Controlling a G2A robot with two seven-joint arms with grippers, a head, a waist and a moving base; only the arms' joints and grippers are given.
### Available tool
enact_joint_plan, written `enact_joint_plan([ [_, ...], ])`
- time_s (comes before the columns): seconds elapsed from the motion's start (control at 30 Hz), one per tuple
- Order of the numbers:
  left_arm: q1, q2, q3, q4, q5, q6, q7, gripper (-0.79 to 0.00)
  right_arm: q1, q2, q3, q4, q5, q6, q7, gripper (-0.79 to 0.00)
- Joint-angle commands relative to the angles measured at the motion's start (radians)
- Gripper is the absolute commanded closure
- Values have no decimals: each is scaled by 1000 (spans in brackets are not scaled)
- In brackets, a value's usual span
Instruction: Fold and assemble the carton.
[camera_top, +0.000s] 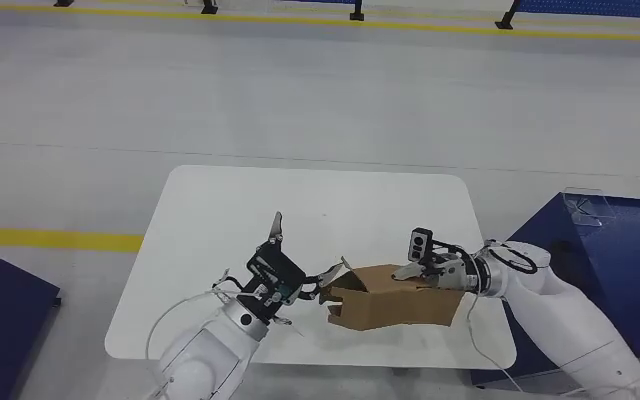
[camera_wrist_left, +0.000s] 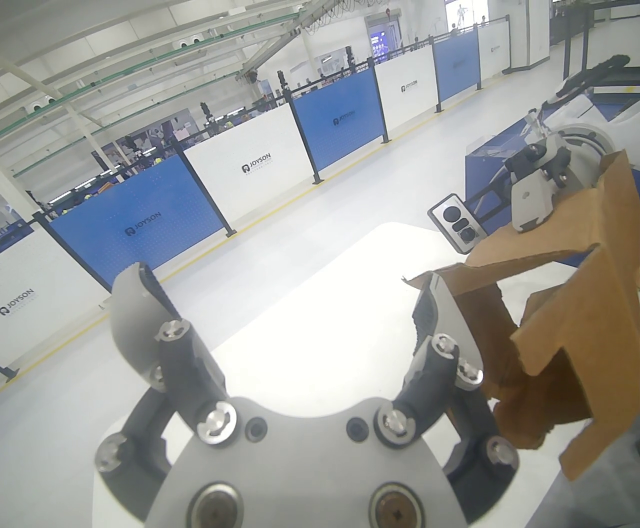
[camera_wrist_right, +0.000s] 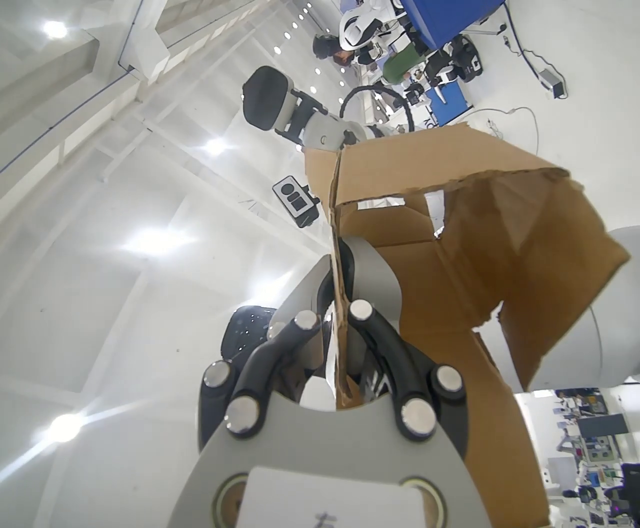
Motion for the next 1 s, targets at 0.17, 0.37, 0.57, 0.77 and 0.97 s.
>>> enact_joint_plan([
  [0.17, -14, -7, 20, 16, -5, -20, -36, -785, 9, 4, -7, 2, -8, -43, 43, 0],
  [0.37, -16, -17, -23, -2, -143, 56, -47, -785, 9, 3, 3, 19, 25, -48, 48, 0],
  [0.57, 24, -22, -145, -43, -551, 65, -93, -785, -3, 2, 60, 24, 2, -202, -73, 0],
  [0.77, 16, -14, -228, -16, -981, -58, -346, -785, -83, 8, 168, -19, -28, -467, -205, 0],
  [0.97, -61, -16, -156, 42, -1079, -35, -508, -785, -188, 13, 243, -121, -128, -677, -246, 0],
])
